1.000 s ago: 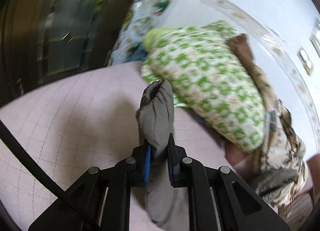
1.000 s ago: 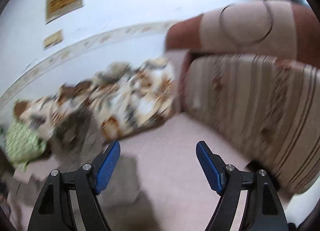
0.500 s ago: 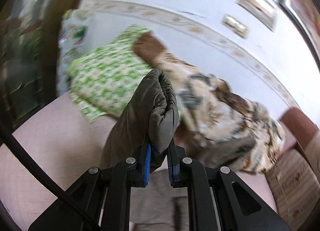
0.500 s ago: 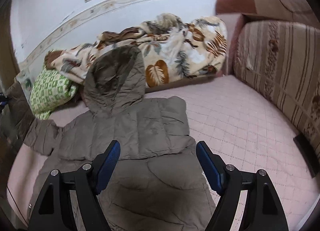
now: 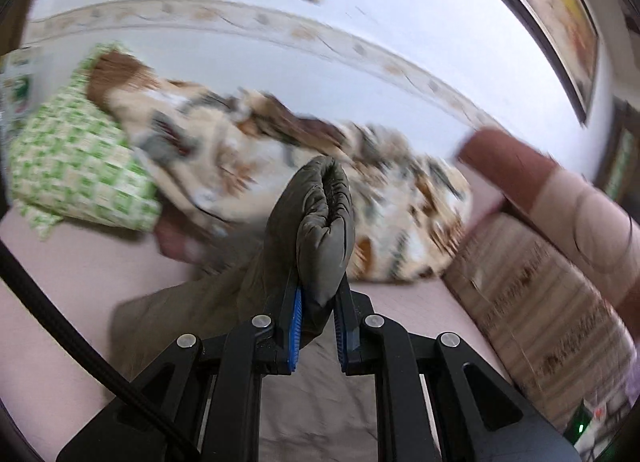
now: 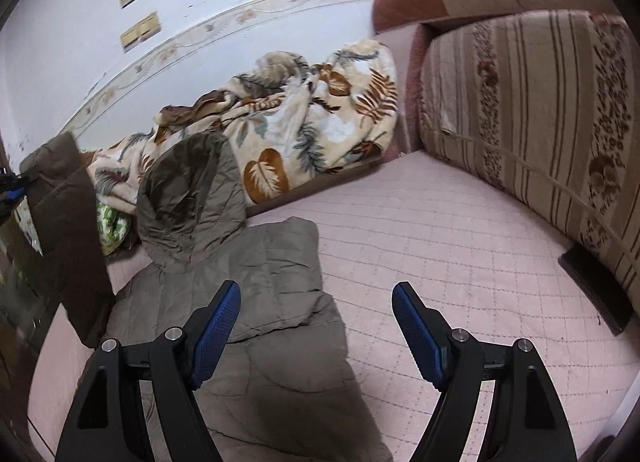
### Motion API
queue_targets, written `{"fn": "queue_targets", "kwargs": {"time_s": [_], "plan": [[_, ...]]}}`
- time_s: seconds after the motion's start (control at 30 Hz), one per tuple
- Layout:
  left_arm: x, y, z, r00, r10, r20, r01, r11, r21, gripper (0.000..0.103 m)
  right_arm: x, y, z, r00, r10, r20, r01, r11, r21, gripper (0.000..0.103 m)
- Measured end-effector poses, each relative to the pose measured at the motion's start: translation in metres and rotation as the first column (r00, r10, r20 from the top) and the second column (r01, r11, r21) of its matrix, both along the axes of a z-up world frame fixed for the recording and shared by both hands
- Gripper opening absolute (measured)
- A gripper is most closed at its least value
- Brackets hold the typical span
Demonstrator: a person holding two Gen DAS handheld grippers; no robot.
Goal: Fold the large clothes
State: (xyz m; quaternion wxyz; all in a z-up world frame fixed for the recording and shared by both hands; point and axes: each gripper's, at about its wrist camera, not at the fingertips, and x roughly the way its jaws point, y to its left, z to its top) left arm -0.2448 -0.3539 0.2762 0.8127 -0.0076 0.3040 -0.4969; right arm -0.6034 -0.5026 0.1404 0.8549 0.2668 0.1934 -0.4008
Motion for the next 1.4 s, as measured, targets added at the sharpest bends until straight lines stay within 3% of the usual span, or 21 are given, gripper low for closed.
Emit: {"fn": "queue_targets", "kwargs": {"time_s": [0.1,0.27,0.4,0.5,0.57,0.7,0.83,0.97,1.07,1.23,1.4], "plan": [[-0.032,-0.031,-0.03,0.998,-0.058,-0.024,0.059,0.997,0.047,0.013,-0.012,-0.008,-0.002,1.0,-0.026,0.012,0.026,1.0,0.017,0.082],[-0.078,-0.078,-0.11,0.994,-0.101,-0.046,0.108,0.976,0.187,0.013,-0.026,-0.021,-0.005,0.998,-0.063,0.026,0.062,0.997,0.045,0.082],[-0.092,-0.102,-0.173,0.992,-0.101,-0.07,0.117,0.948,0.295,0.014,-0.025,-0.024,-0.006,0.998,-0.059,0.02,0.058,0.997,0.05,0.082],[-0.098,-0.111,-0.203,0.99,-0.101,-0.101,0.13,0.932,0.338,0.014,-0.02,-0.023,-0.007,0.999,-0.042,0.01,0.042,0.998,0.049,0.082],[-0.099,-0.112,-0.213,0.989,-0.102,-0.109,0.135,0.925,0.355,0.016,-0.015,-0.022,-0.007,0.999,-0.036,0.003,0.036,0.998,0.044,0.082],[-0.102,-0.107,-0.212,0.977,-0.161,-0.143,0.203,0.912,0.358,0.053,-0.004,-0.022,-0.011,1.0,-0.023,-0.014,0.023,0.999,0.042,0.082],[-0.101,-0.086,-0.19,0.967,-0.218,-0.135,0.251,0.915,0.317,0.057,0.009,-0.021,-0.012,1.0,-0.006,-0.019,0.007,0.999,0.043,0.082],[-0.073,-0.059,-0.164,0.981,-0.187,-0.046,0.192,0.936,0.294,0.062,0.031,-0.013,-0.007,0.999,0.046,-0.018,-0.045,0.999,0.016,0.071],[-0.026,-0.038,-0.16,0.997,-0.068,0.033,0.053,0.942,0.332,0.064,0.06,-0.002,-0.009,0.993,0.105,-0.045,-0.106,0.994,-0.008,0.059],[0.065,0.002,-0.183,0.989,0.145,0.04,-0.149,0.907,0.394,0.064,0.129,0.011,-0.024,0.971,0.206,-0.123,-0.209,0.978,-0.008,0.051],[0.117,0.024,-0.216,0.97,0.241,0.026,-0.228,0.868,0.44,0.064,0.174,0.013,-0.044,0.95,0.254,-0.181,-0.257,0.966,0.007,0.049]]}}
